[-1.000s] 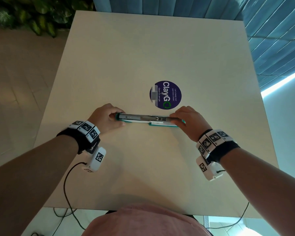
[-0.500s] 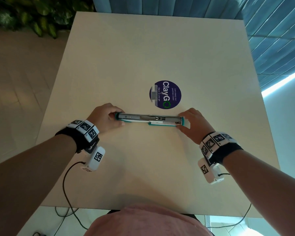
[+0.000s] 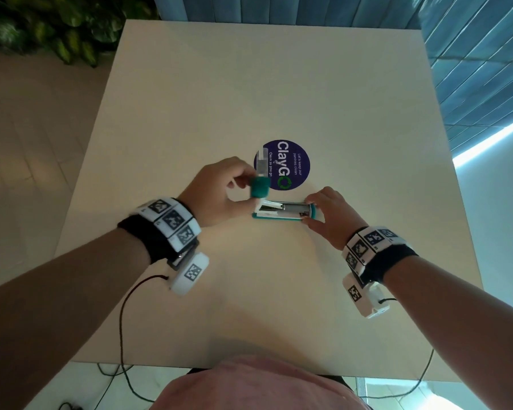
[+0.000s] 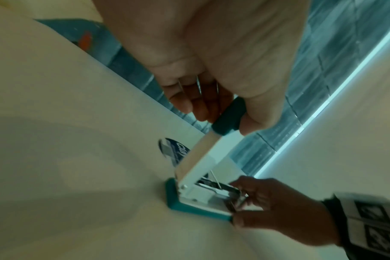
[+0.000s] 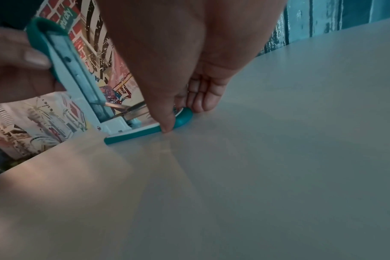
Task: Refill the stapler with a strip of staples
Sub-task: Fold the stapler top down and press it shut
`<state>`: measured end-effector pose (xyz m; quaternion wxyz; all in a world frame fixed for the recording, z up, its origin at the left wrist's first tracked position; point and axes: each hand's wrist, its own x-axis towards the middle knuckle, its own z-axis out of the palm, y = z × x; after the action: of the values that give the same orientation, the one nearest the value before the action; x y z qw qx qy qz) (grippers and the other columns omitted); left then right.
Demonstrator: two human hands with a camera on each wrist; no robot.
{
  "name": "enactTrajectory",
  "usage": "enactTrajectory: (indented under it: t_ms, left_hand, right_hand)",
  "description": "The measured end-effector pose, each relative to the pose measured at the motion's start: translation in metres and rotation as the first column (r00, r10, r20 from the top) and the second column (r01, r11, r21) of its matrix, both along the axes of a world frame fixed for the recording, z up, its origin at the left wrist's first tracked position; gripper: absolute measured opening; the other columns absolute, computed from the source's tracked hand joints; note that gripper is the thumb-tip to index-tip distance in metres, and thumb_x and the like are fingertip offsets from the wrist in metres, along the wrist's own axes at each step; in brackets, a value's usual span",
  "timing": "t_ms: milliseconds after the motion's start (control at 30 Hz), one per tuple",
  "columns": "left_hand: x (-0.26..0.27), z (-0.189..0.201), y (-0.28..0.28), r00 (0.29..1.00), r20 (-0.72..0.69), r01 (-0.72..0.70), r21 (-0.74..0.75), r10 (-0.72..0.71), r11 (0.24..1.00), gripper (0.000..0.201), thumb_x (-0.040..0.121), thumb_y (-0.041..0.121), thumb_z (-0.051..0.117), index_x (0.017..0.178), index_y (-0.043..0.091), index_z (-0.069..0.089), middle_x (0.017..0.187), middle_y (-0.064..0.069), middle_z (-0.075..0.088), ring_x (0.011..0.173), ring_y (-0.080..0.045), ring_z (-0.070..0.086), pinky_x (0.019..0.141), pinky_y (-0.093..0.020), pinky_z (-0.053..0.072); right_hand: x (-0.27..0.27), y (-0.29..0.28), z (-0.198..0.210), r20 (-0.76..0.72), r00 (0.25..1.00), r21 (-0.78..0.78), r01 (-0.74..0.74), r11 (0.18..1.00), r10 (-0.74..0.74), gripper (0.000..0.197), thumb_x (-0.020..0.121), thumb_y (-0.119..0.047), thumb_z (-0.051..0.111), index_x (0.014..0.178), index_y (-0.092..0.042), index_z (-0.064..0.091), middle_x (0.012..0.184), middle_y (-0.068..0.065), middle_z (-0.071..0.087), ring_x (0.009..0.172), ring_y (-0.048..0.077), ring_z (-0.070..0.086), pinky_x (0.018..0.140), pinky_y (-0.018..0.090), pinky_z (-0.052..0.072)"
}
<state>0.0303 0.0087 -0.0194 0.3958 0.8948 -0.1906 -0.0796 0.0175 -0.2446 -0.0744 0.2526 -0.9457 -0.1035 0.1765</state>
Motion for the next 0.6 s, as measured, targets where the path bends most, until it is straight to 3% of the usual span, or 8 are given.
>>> enactTrajectory:
  t_ms: [233, 400, 600]
  left_hand:
    - [0.008, -0.026, -0.060, 0.979, -0.031, 0.203, 0.187, -0.201, 0.961, 0.033, 0.078, 0.028, 0.066, 0.109, 0.018, 0.063, 0.102, -0.002, 0.062, 0.090, -0.012, 0.056, 0.080, -0.034, 0.051]
    - [0.014, -0.030, -0.065, 0.973, -0.059, 0.233, 0.219, -0.225, 0.947, 0.033, 0.079, 0.026, 0.066, 0.110, 0.015, 0.065, 0.105, -0.004, 0.062, 0.093, -0.015, 0.056, 0.078, -0.028, 0.044]
    - [0.015, -0.028, -0.070, 0.961, -0.102, 0.274, 0.289, -0.255, 0.917, 0.035, 0.081, 0.026, 0.063, 0.114, 0.013, 0.063, 0.109, -0.007, 0.060, 0.100, -0.022, 0.056, 0.085, -0.043, 0.049]
  right_hand:
    - [0.000, -0.002, -0.001, 0.006, 1.000, 0.004, -0.020, 1.000, 0.020, 0.036, 0.084, -0.025, 0.061, 0.116, -0.013, 0.051, 0.112, 0.008, 0.051, 0.106, 0.022, 0.047, 0.091, 0.031, 0.038]
    - [-0.001, -0.004, -0.004, 0.010, 1.000, 0.025, -0.005, 1.000, 0.005, 0.036, 0.084, -0.024, 0.061, 0.117, -0.013, 0.050, 0.113, 0.009, 0.051, 0.107, 0.022, 0.046, 0.093, 0.033, 0.039]
    - [-0.002, -0.005, -0.005, 0.020, 1.000, 0.044, -0.007, 0.999, 0.006, 0.033, 0.084, -0.022, 0.061, 0.115, -0.013, 0.052, 0.111, 0.009, 0.051, 0.106, 0.023, 0.046, 0.092, 0.030, 0.037]
